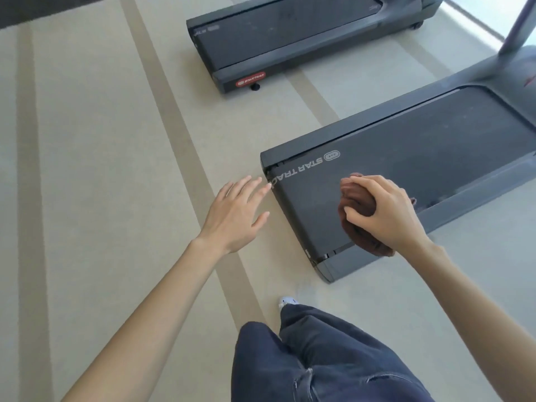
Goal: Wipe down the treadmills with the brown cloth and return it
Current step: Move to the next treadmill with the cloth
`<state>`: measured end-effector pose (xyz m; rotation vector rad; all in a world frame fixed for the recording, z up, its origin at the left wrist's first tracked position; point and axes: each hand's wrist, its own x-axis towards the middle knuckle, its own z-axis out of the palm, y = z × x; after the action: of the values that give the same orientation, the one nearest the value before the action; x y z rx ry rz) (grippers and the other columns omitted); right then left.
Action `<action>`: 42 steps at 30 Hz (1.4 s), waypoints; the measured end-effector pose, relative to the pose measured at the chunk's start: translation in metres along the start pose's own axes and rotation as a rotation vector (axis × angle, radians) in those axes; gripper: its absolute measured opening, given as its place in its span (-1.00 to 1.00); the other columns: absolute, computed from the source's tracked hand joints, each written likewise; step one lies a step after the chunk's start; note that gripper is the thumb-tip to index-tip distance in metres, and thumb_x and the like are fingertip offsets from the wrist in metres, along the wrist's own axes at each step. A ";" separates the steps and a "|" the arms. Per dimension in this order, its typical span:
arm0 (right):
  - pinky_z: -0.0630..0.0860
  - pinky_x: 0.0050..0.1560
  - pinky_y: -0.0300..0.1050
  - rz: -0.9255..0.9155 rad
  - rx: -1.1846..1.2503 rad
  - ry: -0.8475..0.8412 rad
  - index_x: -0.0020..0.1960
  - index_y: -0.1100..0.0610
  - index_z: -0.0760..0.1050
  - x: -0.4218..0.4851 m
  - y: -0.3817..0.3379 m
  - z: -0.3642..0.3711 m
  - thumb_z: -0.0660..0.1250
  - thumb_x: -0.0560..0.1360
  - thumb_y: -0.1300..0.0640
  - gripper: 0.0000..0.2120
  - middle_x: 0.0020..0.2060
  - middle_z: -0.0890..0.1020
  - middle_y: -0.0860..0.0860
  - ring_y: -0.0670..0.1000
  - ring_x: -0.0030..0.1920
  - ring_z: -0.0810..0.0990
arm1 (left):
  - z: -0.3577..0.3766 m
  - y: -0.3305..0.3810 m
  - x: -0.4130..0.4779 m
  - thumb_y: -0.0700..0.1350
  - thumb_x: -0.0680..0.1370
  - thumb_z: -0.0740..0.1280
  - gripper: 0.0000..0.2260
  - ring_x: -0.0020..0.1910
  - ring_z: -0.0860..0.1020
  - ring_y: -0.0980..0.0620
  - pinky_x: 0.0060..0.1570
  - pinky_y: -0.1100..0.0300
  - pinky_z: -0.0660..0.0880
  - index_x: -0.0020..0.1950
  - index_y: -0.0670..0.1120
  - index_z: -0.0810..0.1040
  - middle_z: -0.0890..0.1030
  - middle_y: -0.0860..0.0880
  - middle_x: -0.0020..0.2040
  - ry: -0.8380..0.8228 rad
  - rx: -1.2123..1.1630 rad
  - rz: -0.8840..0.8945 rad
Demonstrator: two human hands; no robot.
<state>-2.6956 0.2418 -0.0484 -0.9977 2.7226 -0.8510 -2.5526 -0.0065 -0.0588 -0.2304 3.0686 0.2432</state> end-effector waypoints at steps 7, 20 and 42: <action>0.42 0.17 0.13 0.102 -0.021 0.059 0.23 -0.08 0.44 0.039 -0.042 0.036 0.34 0.40 -0.05 -0.60 0.13 0.56 -0.08 0.08 0.12 0.50 | -0.005 -0.077 0.038 0.08 0.60 0.09 -0.51 0.50 0.08 0.00 0.46 0.05 0.00 0.51 0.00 0.14 0.20 -0.02 0.51 -0.050 0.039 0.135; 0.43 0.13 0.17 0.370 0.009 0.281 0.23 0.02 0.48 0.096 -0.173 0.144 0.41 0.38 0.03 -0.57 0.13 0.57 -0.03 0.12 0.09 0.51 | -0.038 -0.258 0.102 0.09 0.60 0.07 -0.51 0.50 0.09 0.00 0.45 0.07 0.00 0.51 0.00 0.12 0.20 -0.02 0.51 -0.121 0.168 0.504; 0.45 0.08 0.16 0.698 -0.043 0.535 0.23 0.09 0.50 0.239 -0.144 0.155 0.37 0.36 0.00 -0.55 0.14 0.59 -0.01 0.13 0.09 0.54 | -0.059 -0.253 0.354 0.08 0.60 0.06 -0.52 0.50 0.08 -0.02 0.45 0.06 -0.04 0.51 -0.02 0.14 0.18 -0.05 0.52 -0.133 0.230 1.011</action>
<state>-2.7551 -0.0702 -0.0808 0.2579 3.1579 -1.0034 -2.8658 -0.3138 -0.0623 1.2827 2.7411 -0.0702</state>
